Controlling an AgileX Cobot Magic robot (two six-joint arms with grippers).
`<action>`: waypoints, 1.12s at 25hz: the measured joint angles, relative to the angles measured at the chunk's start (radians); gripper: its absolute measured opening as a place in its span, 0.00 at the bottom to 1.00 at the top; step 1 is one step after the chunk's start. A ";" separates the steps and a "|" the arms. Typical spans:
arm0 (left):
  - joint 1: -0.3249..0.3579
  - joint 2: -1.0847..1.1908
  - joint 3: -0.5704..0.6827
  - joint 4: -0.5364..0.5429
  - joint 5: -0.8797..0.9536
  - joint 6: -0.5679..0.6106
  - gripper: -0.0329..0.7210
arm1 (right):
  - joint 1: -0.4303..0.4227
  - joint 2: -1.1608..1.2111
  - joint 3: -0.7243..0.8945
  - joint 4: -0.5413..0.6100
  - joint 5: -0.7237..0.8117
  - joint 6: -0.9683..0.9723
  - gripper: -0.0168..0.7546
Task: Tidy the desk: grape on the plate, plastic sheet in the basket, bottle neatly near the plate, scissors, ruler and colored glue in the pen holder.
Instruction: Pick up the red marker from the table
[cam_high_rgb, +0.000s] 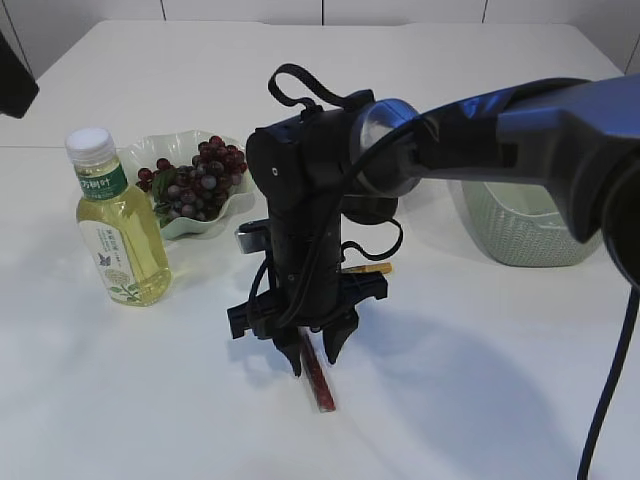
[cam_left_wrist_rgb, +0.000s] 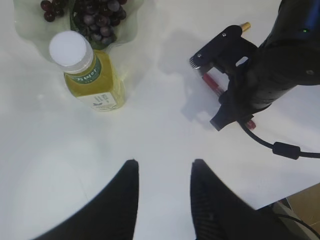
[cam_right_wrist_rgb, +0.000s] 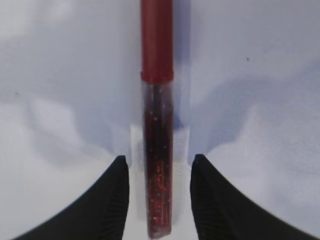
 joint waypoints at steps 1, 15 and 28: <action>0.000 0.000 0.000 0.000 0.000 0.000 0.38 | 0.000 0.004 0.000 -0.001 -0.006 0.000 0.45; 0.000 0.000 0.000 0.000 0.000 0.000 0.38 | 0.000 0.014 0.000 -0.002 -0.015 0.003 0.45; 0.000 0.000 0.000 0.000 0.000 0.000 0.38 | -0.002 0.014 0.000 -0.007 -0.030 0.005 0.44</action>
